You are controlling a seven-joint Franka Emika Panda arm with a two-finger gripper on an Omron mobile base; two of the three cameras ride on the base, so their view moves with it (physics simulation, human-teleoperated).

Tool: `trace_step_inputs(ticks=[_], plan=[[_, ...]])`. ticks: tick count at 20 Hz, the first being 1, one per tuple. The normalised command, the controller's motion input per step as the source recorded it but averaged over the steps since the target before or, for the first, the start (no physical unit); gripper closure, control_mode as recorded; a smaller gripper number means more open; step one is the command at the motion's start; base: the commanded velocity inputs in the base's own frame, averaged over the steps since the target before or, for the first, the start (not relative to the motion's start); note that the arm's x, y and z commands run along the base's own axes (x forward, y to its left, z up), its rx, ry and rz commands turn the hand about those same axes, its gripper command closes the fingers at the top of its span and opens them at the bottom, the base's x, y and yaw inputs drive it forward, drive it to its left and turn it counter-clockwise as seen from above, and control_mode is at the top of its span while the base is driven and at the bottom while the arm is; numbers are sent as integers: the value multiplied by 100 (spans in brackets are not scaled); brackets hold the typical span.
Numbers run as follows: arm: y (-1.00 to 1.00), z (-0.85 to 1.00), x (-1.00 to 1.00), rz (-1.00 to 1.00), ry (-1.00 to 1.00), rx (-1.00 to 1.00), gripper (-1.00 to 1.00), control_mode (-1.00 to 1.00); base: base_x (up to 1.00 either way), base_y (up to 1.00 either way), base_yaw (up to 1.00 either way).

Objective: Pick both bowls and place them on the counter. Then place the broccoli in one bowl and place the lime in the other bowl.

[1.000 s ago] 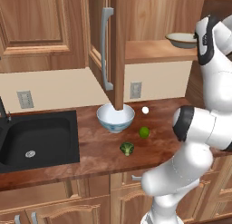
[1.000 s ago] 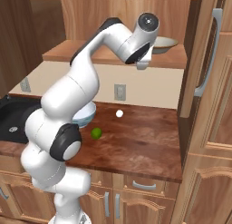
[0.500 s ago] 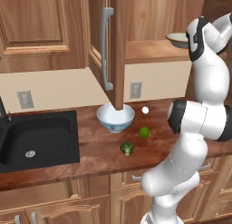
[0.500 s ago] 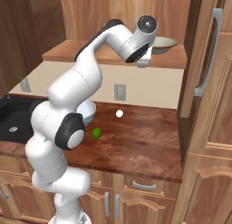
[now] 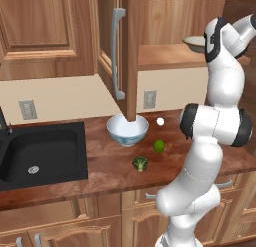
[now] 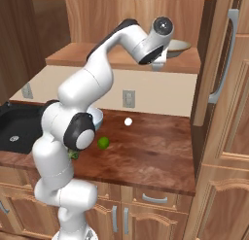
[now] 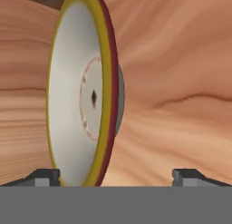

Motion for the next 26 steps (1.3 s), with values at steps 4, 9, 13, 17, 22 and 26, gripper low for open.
trace_step_inputs(ticks=[4, 9, 13, 17, 22, 26], plan=[[-17, 0, 30, 1, 0, 0, -100, -100, 0, 0, 0], [-16, -1, 25, 0, 0, 0, -100, -100, 0, 0, 0], [-8, -17, 16, 0, 0, 0, -100, -100, 0, 0, 0], [-3, -27, 16, 0, 0, 0, -100, -100, 0, 0, 0], [-2, -38, 11, 0, 0, 0, -100, -100, 0, 0, 0], [-1, -34, 15, 0, 0, 0, -100, -100, 0, 0, 0]])
